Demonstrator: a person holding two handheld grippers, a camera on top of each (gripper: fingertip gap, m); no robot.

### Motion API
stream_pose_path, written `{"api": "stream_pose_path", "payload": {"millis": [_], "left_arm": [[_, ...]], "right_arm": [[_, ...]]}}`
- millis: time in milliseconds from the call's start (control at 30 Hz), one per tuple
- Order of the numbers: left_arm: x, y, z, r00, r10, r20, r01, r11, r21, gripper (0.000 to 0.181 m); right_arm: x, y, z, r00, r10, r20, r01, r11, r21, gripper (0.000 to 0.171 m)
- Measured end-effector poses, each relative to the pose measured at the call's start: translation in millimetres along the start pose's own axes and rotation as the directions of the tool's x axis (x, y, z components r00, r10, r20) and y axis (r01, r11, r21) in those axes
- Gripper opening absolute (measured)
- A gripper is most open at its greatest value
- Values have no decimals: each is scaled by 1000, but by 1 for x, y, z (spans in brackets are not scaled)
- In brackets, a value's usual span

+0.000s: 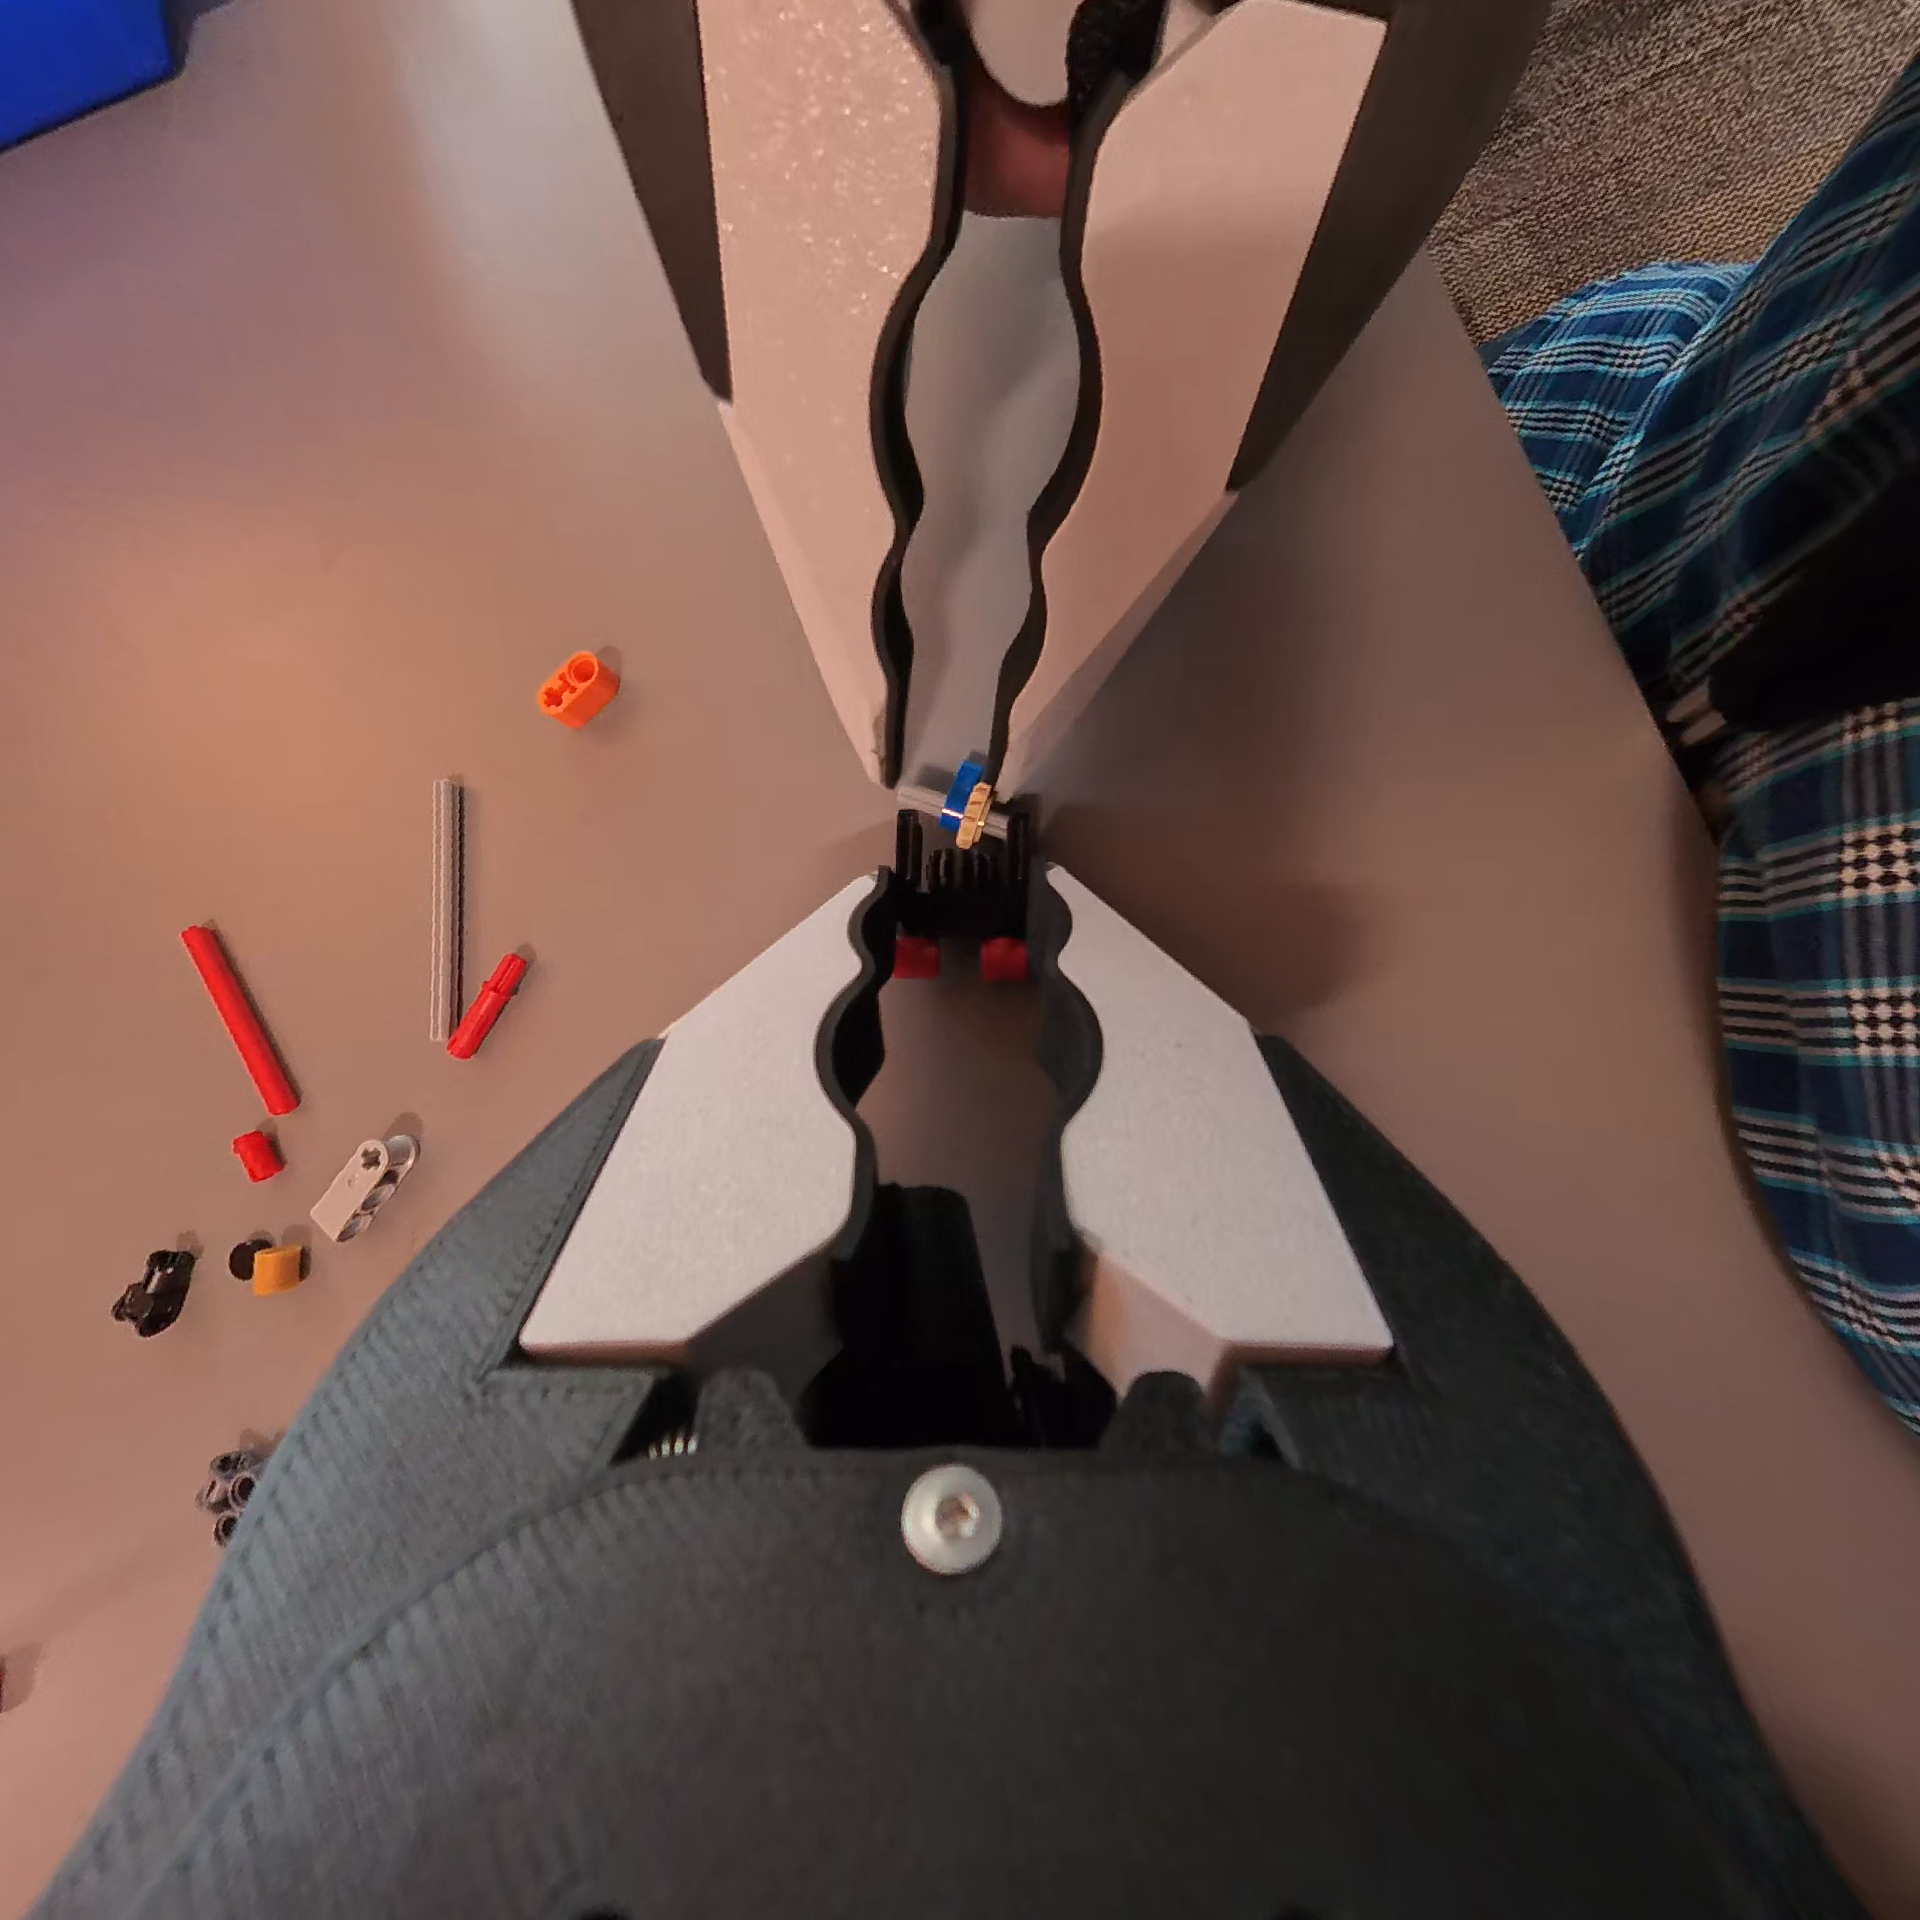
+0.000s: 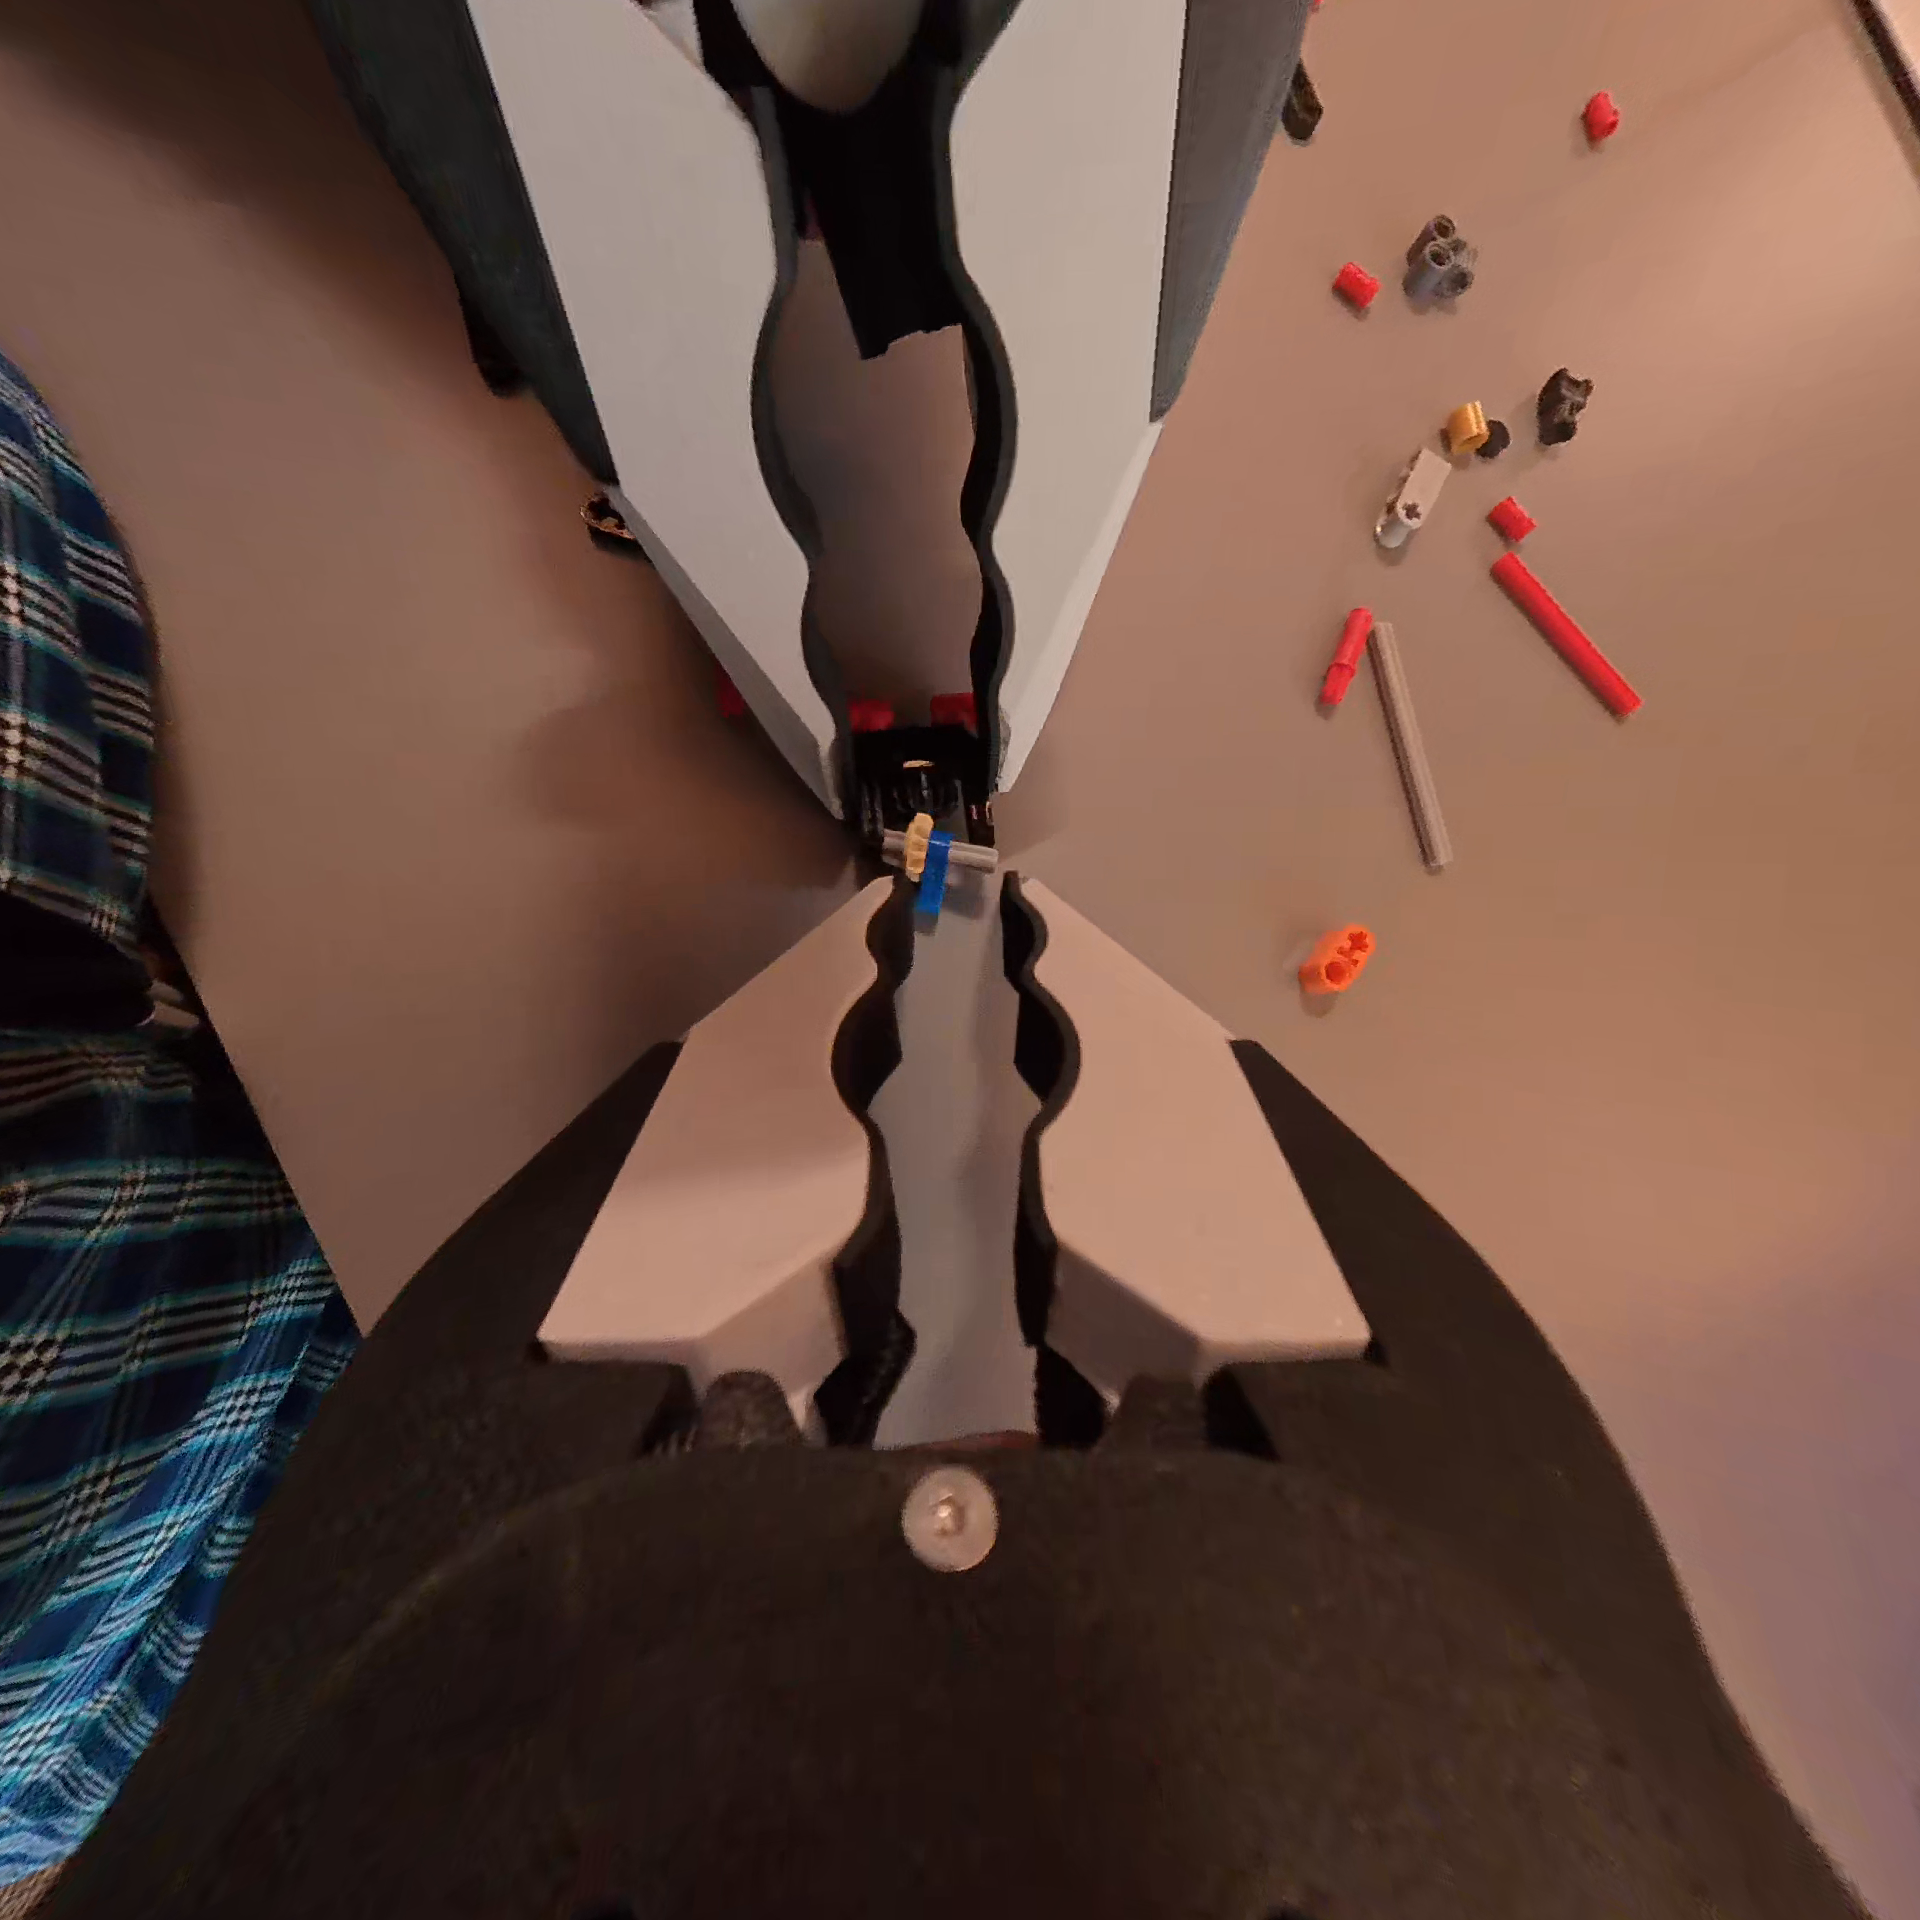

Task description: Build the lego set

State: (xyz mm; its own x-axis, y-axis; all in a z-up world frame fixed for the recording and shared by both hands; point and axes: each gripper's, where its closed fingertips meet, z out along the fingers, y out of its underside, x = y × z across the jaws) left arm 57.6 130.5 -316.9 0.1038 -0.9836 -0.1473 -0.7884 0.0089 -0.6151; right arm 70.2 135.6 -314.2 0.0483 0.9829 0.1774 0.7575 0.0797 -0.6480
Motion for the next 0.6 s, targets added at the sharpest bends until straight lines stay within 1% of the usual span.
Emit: {"api": "stream_pose_path", "payload": {"millis": [133, 267, 500, 600], "left_arm": [[0, 0, 0, 1000, 5, 1, -5, 1000, -3, 24], [-1, 1, 0, 1000, 5, 7, -5, 1000, -5, 24], [-1, 1, 0, 1000, 16, 3, -16, 1000, -8, 24], [-2, 1, 0, 1000, 15, 2, -15, 1000, -6, 24]], "right_arm": [[3, 0, 0, 1000, -5, -21, 5, 1000, 14, 19], [0, -2, 1, 1000, -24, -15, 25, 999, 30, 12], [0, -3, 2, 998, -57, 6, 57, 998, 25, 14], [0, -3, 2, 996, -83, 20, 82, 996, 24, 12]]}}
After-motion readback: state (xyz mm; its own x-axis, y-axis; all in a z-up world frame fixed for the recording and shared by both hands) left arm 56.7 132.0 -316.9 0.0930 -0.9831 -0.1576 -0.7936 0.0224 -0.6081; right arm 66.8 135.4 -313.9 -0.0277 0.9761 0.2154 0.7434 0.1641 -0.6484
